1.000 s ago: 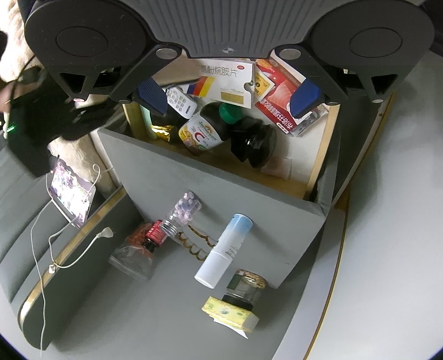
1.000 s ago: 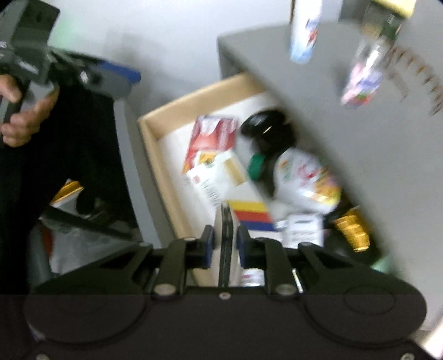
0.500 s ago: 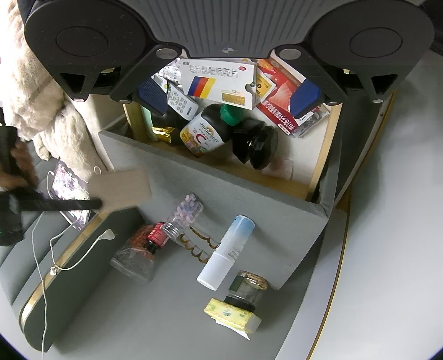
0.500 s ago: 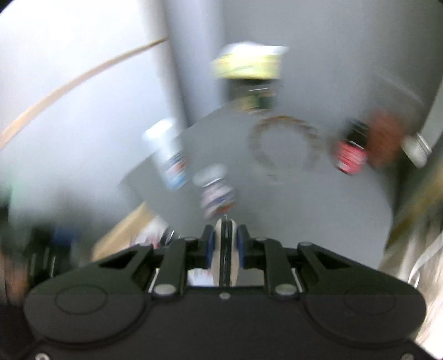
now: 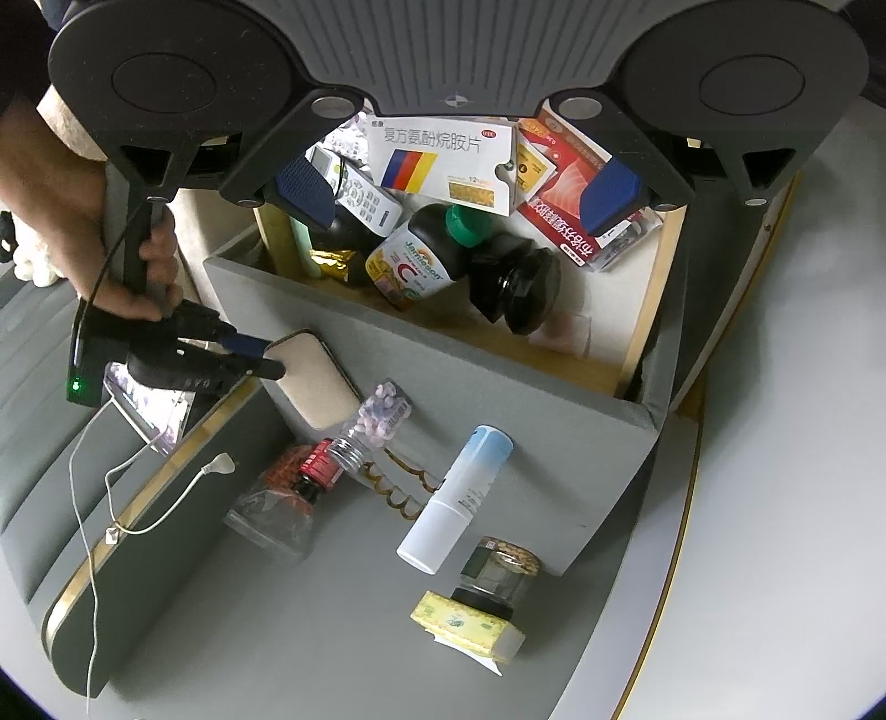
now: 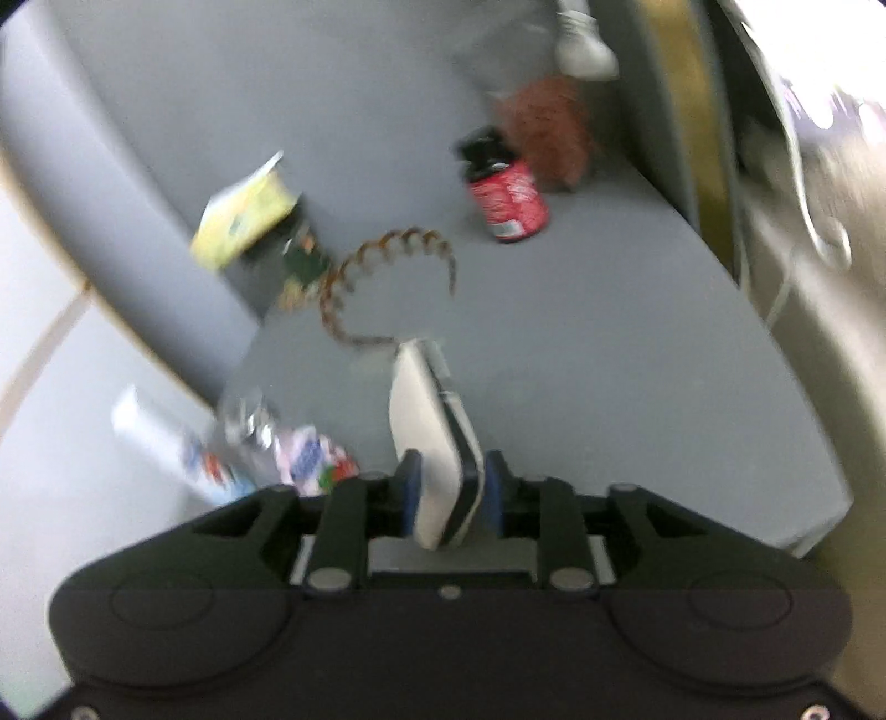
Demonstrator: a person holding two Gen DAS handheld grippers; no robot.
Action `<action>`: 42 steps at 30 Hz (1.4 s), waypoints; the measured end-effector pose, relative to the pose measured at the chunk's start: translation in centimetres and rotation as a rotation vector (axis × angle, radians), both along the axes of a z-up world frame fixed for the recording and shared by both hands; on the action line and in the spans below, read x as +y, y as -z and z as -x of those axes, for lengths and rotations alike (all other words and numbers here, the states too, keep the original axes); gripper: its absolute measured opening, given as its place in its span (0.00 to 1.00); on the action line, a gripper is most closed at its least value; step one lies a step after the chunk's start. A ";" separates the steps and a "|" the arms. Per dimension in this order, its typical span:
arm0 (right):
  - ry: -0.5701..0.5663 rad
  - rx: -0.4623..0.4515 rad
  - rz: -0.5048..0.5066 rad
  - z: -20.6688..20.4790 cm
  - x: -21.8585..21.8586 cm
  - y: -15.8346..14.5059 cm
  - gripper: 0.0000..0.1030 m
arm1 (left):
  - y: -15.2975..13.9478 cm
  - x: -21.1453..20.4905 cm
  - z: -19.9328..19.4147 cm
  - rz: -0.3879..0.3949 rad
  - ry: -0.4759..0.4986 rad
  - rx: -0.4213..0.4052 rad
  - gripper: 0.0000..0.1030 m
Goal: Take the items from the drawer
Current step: 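Place the beige case on the nightstand top and open the right tool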
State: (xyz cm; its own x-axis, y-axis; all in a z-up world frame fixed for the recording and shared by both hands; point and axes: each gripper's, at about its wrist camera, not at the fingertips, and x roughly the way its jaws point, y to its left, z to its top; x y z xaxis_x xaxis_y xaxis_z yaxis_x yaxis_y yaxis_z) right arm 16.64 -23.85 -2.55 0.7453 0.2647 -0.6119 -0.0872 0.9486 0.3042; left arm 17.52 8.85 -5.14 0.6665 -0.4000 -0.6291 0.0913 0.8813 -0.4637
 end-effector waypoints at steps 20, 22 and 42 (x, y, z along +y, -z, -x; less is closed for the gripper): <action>0.053 0.134 0.304 -3.5 4.7 1.5 0.58 | -0.1 0.1 0.1 0.011 0.005 -0.007 0.90; 0.081 0.136 0.305 -3.9 4.7 1.5 0.59 | -0.1 0.1 0.0 0.020 0.005 -0.004 0.90; 0.000 0.040 0.299 -0.9 4.9 -1.1 0.65 | -0.6 1.4 0.9 -0.002 -0.034 -0.035 0.90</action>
